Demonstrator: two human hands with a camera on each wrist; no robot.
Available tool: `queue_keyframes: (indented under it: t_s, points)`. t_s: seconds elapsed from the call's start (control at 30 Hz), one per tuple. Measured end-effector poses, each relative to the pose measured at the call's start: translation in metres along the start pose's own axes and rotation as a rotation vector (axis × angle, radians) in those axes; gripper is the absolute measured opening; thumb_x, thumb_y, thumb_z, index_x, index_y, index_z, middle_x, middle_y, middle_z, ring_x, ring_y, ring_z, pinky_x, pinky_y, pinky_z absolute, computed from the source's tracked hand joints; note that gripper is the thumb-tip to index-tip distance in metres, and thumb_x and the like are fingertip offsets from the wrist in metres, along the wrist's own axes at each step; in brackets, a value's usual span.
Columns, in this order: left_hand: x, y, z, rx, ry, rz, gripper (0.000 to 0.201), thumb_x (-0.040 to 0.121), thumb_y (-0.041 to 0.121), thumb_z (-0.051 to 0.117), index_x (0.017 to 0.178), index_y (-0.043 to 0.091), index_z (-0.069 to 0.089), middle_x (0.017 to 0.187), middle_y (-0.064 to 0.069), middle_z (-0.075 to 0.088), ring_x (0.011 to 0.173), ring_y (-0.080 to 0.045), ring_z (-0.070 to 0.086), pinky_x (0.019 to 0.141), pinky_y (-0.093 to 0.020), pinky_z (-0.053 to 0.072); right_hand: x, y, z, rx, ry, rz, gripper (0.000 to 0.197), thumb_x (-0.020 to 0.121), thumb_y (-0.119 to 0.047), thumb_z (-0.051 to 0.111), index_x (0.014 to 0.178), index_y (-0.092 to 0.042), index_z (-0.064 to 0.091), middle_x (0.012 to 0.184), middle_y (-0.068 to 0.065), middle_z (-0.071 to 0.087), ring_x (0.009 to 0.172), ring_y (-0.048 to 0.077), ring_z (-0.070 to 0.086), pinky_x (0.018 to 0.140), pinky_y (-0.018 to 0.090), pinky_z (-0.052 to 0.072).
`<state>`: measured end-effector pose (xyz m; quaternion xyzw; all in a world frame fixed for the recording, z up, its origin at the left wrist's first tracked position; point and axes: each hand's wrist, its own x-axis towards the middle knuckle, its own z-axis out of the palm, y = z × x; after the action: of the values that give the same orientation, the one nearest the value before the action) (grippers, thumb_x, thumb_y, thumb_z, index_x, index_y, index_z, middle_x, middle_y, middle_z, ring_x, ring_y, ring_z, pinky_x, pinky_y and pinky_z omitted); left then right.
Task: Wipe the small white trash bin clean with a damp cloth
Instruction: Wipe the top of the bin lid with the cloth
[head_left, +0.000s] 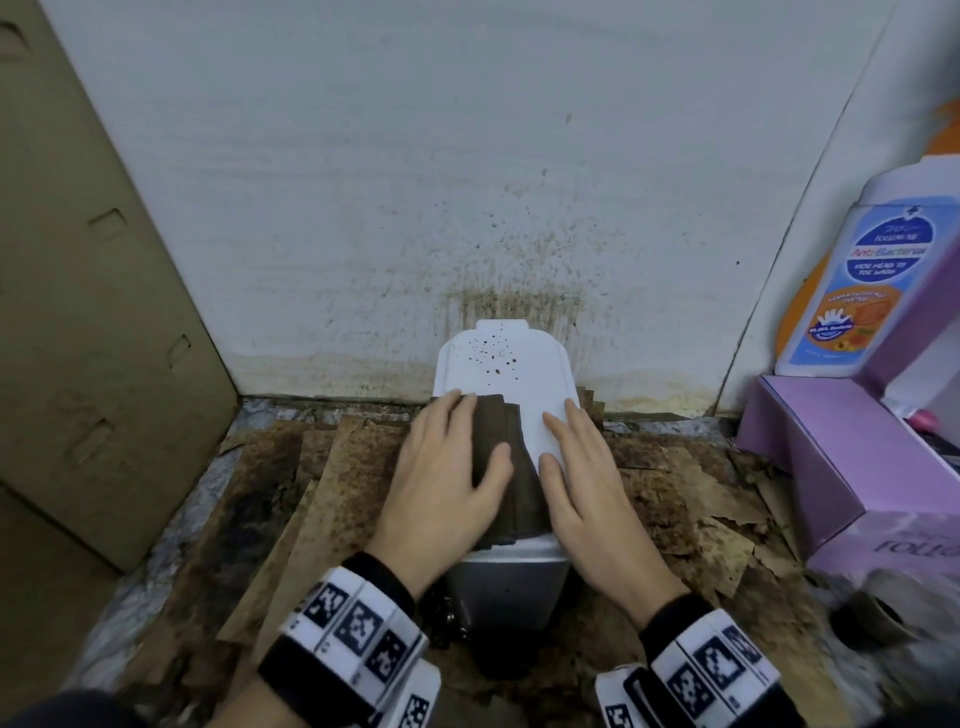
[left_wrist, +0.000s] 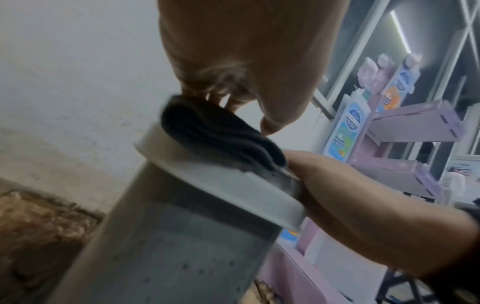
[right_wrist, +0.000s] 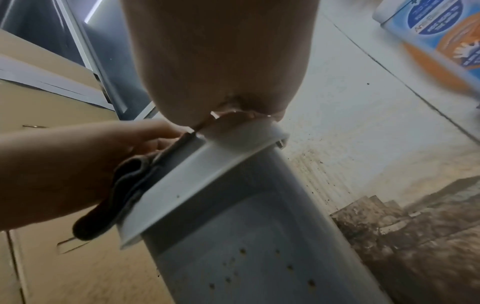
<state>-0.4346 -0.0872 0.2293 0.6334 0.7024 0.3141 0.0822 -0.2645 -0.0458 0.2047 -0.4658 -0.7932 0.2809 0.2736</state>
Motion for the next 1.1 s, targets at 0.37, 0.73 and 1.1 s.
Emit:
queue_keyframes:
  t_s: [0.37, 0.73, 1.1]
  points:
    - [0.011, -0.001, 0.010, 0.161, -0.282, -0.009, 0.080, 0.105, 0.054, 0.030, 0.162, 0.010, -0.004, 0.169, -0.008, -0.018, 0.153, -0.016, -0.024, 0.126, -0.036, -0.006, -0.001, 0.008, 0.004, 0.046, -0.073, -0.017, 0.061, 0.108, -0.047, 0.018, 0.161, -0.033, -0.009, 0.165, -0.028, -0.020, 0.148, -0.018, -0.020, 0.129, 0.024, -0.008]
    - [0.062, -0.028, 0.004, 0.021, -0.419, -0.051, 0.094, 0.099, 0.060, 0.044, 0.162, 0.013, -0.009, 0.166, 0.003, -0.027, 0.155, -0.016, -0.018, 0.127, -0.042, 0.011, 0.006, 0.012, 0.005, -0.034, -0.114, -0.055, 0.059, 0.112, -0.040, 0.019, 0.158, -0.038, -0.018, 0.159, -0.034, -0.036, 0.145, -0.015, -0.030, 0.118, 0.011, -0.017]
    - [0.144, -0.043, 0.007, 0.058, -0.526, -0.056, 0.095, 0.100, 0.062, 0.042, 0.161, 0.016, -0.014, 0.166, -0.001, -0.026, 0.156, -0.019, -0.012, 0.125, -0.037, 0.013, 0.012, 0.017, 0.005, -0.033, -0.192, -0.028, 0.076, 0.091, -0.066, -0.002, 0.159, -0.035, -0.016, 0.162, -0.028, -0.035, 0.151, -0.006, -0.028, 0.131, 0.035, 0.002]
